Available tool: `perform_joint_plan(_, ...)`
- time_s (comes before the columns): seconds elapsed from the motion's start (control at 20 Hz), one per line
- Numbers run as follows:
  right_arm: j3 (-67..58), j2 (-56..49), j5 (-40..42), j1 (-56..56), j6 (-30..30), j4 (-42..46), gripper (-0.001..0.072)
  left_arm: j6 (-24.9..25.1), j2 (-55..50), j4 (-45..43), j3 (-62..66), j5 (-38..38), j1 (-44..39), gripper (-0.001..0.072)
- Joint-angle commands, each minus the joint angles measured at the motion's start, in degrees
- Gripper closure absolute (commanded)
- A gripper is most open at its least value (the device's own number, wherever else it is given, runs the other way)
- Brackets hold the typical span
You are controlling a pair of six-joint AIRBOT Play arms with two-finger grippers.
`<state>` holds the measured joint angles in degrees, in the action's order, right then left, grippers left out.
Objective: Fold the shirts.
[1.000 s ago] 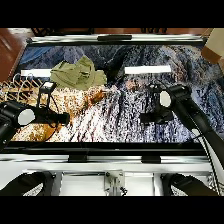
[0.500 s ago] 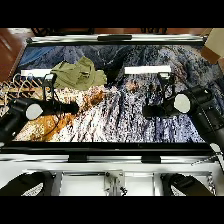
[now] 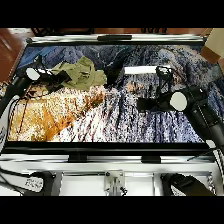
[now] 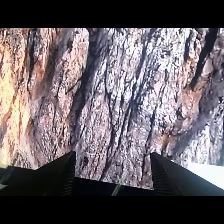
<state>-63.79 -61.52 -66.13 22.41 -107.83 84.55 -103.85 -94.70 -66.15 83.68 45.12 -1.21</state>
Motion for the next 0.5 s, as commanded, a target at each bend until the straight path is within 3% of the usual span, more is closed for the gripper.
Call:
perform_joint_plan(0.0, 0.0, -2.12, 1.86, 0.07, 1.14, -0.66, 0.0132, 0.79, -10.58, 10.84, 6.58, -1.66, 3.39, -0.0013)
perform_joint_plan(0.45, 0.0, -7.48, 1.84, 0.07, 2.71, -0.28, 0.0132, 1.79, -16.33, 11.85, 7.3, -4.85, 1.77, -0.0013)
